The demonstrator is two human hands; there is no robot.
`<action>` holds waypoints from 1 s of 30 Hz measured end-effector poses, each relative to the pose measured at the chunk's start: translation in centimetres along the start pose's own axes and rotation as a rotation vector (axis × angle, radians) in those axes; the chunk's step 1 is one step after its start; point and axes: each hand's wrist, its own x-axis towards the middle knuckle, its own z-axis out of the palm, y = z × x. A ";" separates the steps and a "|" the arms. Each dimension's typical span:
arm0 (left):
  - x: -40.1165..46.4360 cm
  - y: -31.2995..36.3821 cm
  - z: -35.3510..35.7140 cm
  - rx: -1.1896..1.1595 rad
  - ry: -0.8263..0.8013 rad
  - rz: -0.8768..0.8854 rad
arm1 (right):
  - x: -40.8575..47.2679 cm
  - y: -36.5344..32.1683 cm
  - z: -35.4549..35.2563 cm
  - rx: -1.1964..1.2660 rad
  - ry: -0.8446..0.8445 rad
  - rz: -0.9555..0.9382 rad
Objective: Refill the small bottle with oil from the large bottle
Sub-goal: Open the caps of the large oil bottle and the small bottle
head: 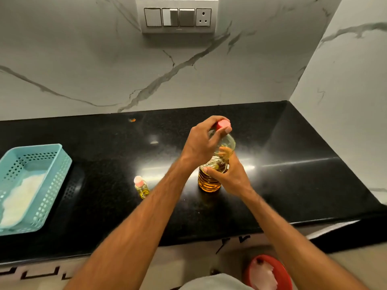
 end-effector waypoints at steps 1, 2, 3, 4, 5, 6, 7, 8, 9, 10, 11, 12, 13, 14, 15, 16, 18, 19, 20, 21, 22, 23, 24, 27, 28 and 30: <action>-0.1 0.0 0.1 -0.007 0.020 -0.002 | 0.1 0.2 0.0 -0.006 0.000 -0.007; -0.2 0.0 0.2 -0.010 0.044 -0.005 | 0.0 0.3 0.1 -0.006 -0.001 -0.014; -0.2 0.1 0.4 -0.011 0.072 -0.009 | 0.0 0.4 0.1 -0.004 0.000 -0.020; -0.3 0.1 0.5 -0.014 0.103 -0.010 | 0.0 0.4 0.1 -0.005 0.006 -0.029; -0.4 0.1 0.7 -0.017 0.141 -0.016 | 0.0 0.5 0.2 -0.005 0.009 -0.040; -0.5 0.1 0.9 -0.019 0.186 -0.024 | -0.1 0.5 0.2 -0.008 0.012 -0.050; -0.6 0.1 1.1 -0.018 0.237 -0.040 | -0.1 0.5 0.3 -0.014 0.013 -0.059; -0.8 0.2 1.3 -0.022 0.288 -0.063 | -0.2 0.4 0.4 -0.021 0.015 -0.067; -1.0 0.3 1.5 -0.039 0.319 -0.089 | -0.2 0.3 0.5 -0.022 0.018 -0.073; -1.1 0.6 1.7 -0.070 0.317 -0.112 | -0.2 0.3 0.6 -0.016 0.020 -0.077; -1.2 0.9 1.9 -0.102 0.282 -0.124 | -0.2 0.3 0.7 -0.007 0.022 -0.078; -1.3 1.2 2.1 -0.137 0.228 -0.125 | -0.2 0.3 0.8 -0.002 0.027 -0.078; -1.3 1.5 2.1 -0.170 0.168 -0.118 | -0.2 0.3 0.8 0.000 0.032 -0.080; -1.4 1.8 2.1 -0.194 0.116 -0.106 | -0.2 0.3 0.8 0.001 0.039 -0.082; -1.5 1.8 2.0 -0.200 0.085 -0.096 | -0.1 0.4 0.8 0.000 0.046 -0.083; -1.6 1.7 1.9 -0.198 0.081 -0.084 | -0.2 0.4 0.7 -0.002 0.052 -0.084; -1.8 1.3 1.6 -0.187 0.132 -0.055 | -0.2 0.4 0.7 0.000 0.052 -0.086; -1.8 1.1 1.5 -0.189 0.175 -0.048 | -0.3 0.4 0.8 0.005 0.048 -0.088; -1.8 1.0 1.4 -0.194 0.221 -0.044 | -0.3 0.3 0.8 0.008 0.046 -0.088; -1.8 0.9 1.3 -0.195 0.266 -0.044 | -0.4 0.2 0.8 0.007 0.045 -0.090; -1.7 0.9 1.3 -0.186 0.302 -0.043 | -0.4 0.2 0.8 0.002 0.045 -0.092; -1.7 1.0 1.3 -0.164 0.320 -0.041 | -0.5 0.1 0.8 -0.004 0.044 -0.092; -1.7 1.2 1.3 -0.146 0.308 -0.042 | -0.5 0.1 0.8 -0.005 0.042 -0.092; -2.0 1.3 1.7 -0.166 0.117 -0.096 | -0.4 0.2 0.8 0.002 0.048 -0.085; -2.1 1.2 1.8 -0.174 0.067 -0.100 | -0.4 0.2 0.8 0.006 0.047 -0.084; -2.4 0.9 1.8 -0.156 0.084 -0.081 | -0.4 0.3 0.8 0.014 0.044 -0.078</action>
